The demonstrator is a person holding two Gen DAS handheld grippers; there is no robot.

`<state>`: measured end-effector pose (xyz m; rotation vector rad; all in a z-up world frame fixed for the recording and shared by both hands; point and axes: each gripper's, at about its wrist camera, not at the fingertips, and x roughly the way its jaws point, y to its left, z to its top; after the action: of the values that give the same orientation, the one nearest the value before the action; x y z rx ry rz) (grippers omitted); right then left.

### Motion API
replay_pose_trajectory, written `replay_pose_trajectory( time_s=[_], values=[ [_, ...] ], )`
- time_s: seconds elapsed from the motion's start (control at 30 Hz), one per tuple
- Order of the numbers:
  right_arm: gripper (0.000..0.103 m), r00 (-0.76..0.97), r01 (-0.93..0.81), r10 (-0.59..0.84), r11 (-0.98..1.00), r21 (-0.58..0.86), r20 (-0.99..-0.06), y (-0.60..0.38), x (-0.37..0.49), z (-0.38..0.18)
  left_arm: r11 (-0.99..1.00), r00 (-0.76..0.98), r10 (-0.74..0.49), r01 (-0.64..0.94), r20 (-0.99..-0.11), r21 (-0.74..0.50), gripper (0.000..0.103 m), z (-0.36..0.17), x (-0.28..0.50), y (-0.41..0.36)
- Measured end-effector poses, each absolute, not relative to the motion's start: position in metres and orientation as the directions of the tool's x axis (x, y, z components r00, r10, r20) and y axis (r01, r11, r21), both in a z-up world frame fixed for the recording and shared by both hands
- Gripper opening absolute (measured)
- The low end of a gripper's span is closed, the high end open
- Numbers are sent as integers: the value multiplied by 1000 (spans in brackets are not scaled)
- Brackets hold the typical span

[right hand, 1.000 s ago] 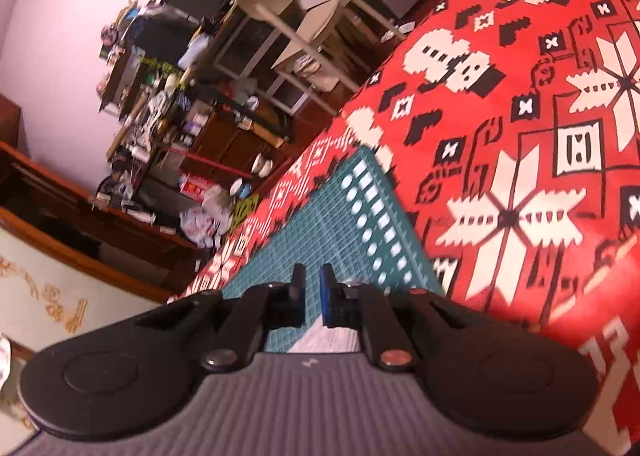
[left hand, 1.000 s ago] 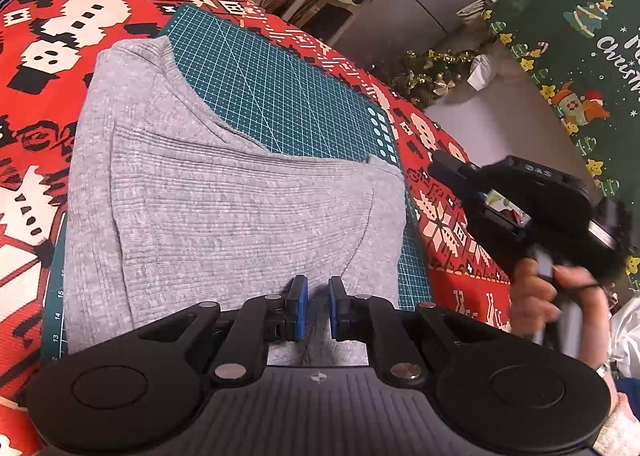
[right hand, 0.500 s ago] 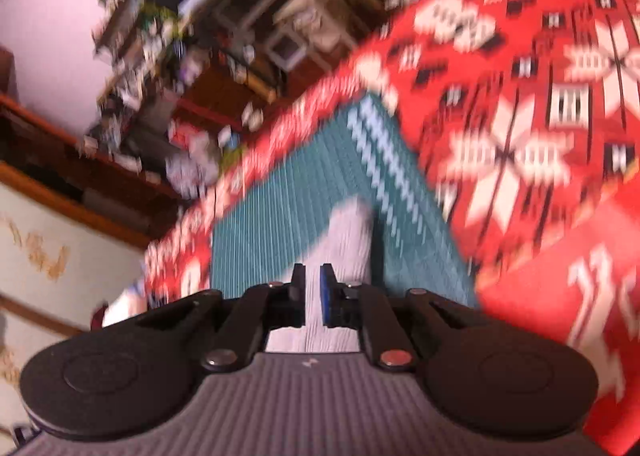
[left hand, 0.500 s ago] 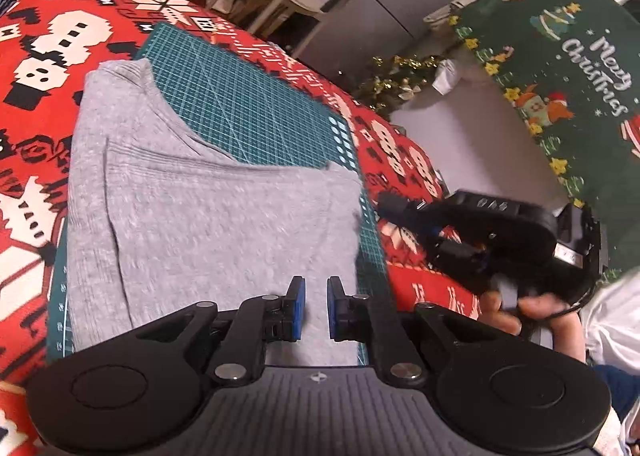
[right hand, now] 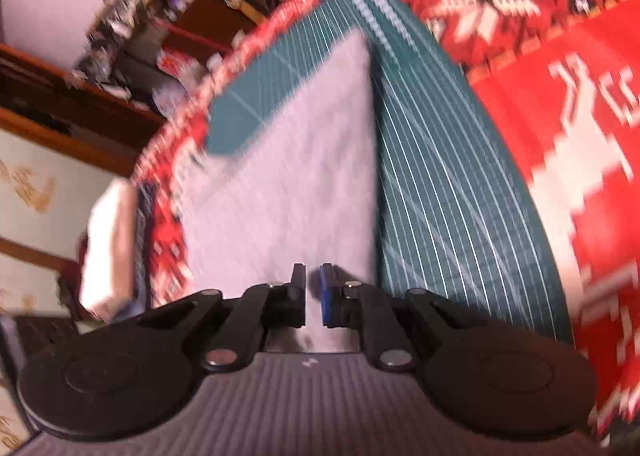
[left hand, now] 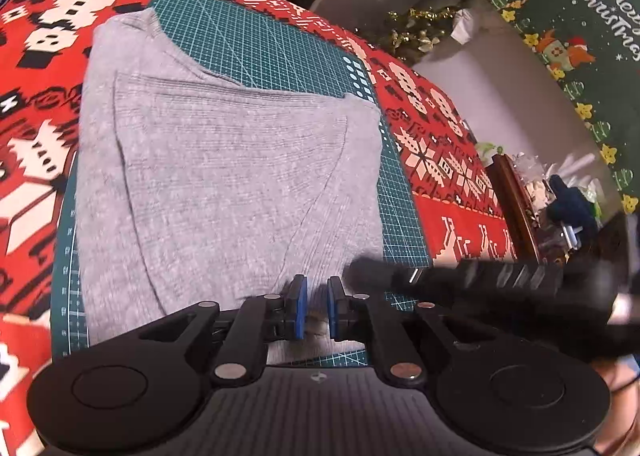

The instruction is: Fold clothes

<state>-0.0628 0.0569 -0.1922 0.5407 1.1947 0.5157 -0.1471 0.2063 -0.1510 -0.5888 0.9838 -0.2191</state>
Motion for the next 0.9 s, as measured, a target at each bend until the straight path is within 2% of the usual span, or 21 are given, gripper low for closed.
replay_pose_trajectory(
  time_s=[0.23, 0.53, 0.57, 0.6, 0.7, 0.8, 0.9],
  values=[
    [7, 286, -138, 598, 799, 586, -748, 61, -93, -187, 847, 553, -400, -82, -731, -525, 10, -149, -157, 201],
    [1, 300, -104, 562, 822, 559, -771, 46, -94, -182, 869, 543, -363, -96, -757, -486, 10, -148, -168, 193],
    [2, 301, -100, 563, 821, 562, -770, 44, -94, -181, 868, 543, -368, -92, -755, -488, 10, -148, -170, 192],
    [9, 305, -97, 565, 819, 566, -766, 43, -95, -180, 866, 545, -372, -86, -751, -492, 11, -147, -172, 191],
    [10, 376, -131, 610, 780, 611, -698, 34, -99, -168, 852, 585, -400, -46, -706, -521, 11, -138, -179, 190],
    [10, 345, -80, 582, 799, 595, -736, 35, -94, -179, 853, 606, -385, -55, -696, -520, 14, -136, -181, 191],
    [1, 330, -65, 567, 811, 582, -754, 35, -96, -182, 860, 583, -355, -104, -731, -500, 14, -142, -178, 193]
  ],
)
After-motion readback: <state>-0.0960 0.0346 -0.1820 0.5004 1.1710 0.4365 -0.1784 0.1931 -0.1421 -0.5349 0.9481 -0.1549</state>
